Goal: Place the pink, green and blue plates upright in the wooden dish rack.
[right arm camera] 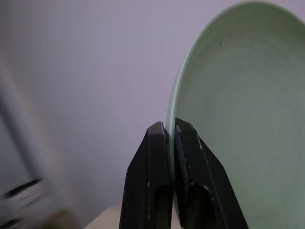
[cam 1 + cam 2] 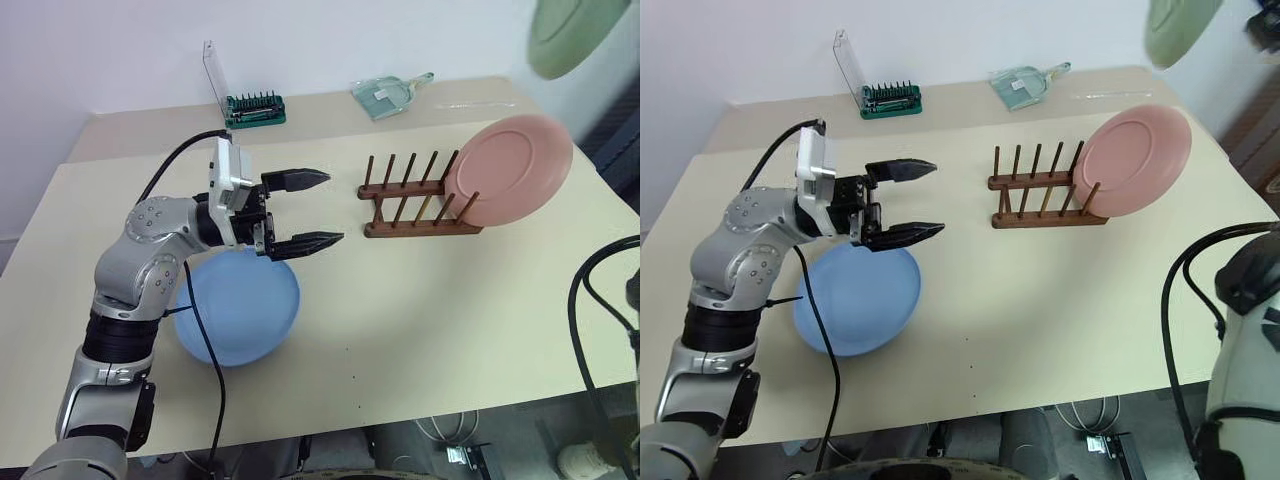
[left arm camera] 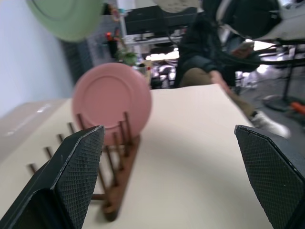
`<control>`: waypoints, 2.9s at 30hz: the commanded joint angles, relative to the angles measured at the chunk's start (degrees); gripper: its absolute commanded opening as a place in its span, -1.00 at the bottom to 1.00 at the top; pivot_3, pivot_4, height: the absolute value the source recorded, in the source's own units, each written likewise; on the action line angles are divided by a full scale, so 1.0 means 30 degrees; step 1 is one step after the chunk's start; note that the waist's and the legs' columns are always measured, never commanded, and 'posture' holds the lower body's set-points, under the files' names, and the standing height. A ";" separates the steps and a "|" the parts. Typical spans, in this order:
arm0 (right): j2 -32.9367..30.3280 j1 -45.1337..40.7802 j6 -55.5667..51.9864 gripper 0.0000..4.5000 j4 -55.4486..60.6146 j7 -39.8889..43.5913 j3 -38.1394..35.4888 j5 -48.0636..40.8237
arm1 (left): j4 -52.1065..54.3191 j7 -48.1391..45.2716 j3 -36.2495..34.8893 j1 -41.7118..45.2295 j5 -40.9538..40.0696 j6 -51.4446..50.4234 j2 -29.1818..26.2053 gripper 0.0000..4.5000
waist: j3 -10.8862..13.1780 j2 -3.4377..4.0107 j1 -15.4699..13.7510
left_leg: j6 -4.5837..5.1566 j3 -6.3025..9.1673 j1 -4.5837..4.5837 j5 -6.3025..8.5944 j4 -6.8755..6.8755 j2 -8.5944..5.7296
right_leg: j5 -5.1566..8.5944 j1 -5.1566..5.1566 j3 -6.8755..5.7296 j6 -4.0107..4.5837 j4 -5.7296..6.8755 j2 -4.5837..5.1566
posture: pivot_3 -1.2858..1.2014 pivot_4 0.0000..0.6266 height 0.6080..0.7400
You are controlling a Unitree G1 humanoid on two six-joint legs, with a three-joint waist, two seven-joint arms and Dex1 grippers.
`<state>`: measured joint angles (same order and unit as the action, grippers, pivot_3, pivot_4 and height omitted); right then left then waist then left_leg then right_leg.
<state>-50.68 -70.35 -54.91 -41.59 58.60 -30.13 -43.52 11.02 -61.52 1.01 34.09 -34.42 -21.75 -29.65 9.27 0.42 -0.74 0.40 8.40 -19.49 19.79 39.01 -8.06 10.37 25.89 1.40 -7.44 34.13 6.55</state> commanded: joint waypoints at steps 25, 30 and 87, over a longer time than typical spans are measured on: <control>-0.0440 0.3625 -0.1674 -0.98 0.0581 0.2866 0.1446 -0.0419 | 0.0694 0.0049 -0.0332 -0.0214 -0.0208 0.0202 -0.0300 1.00 | 0.0000 -0.0002 0.0004 | 0.0006 -0.0017 -0.0012 0.0003 0.0018 -0.0008 | -0.0012 0.0013 -0.0003 -0.0018 0.0000 0.0012 | 0.03 -0.52 1.00; -0.0378 0.4174 -0.1562 -0.98 0.0622 0.2905 0.1371 -0.0271 | 0.0816 0.0101 -0.0370 -0.0211 -0.0357 0.0079 -0.0318 1.00 | 0.0000 -0.0001 0.0009 | 0.0006 -0.0017 -0.0012 0.0003 0.0017 -0.0008 | -0.0013 0.0015 -0.0003 -0.0018 0.0001 0.0011 | 0.03 -0.52 1.00; 0.0653 0.4477 -0.3841 -0.98 0.3566 0.1062 0.1130 -0.2256 | 0.1095 0.0245 -0.0480 -0.0323 -0.0621 -0.0284 -0.0369 1.00 | -0.0001 -0.0006 -0.0011 | 0.0007 -0.0015 -0.0013 0.0004 0.0016 -0.0008 | -0.0013 0.0016 -0.0004 -0.0019 -0.0003 0.0013 | 0.03 -0.52 1.00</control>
<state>-48.30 -56.46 -67.54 -31.37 61.13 -25.66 -49.74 12.32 -60.97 0.97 32.90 -35.54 -23.12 -30.43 9.27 0.41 -0.77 0.42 8.36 -19.54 19.81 39.06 -8.09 10.33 25.94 1.39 -7.49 34.12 6.59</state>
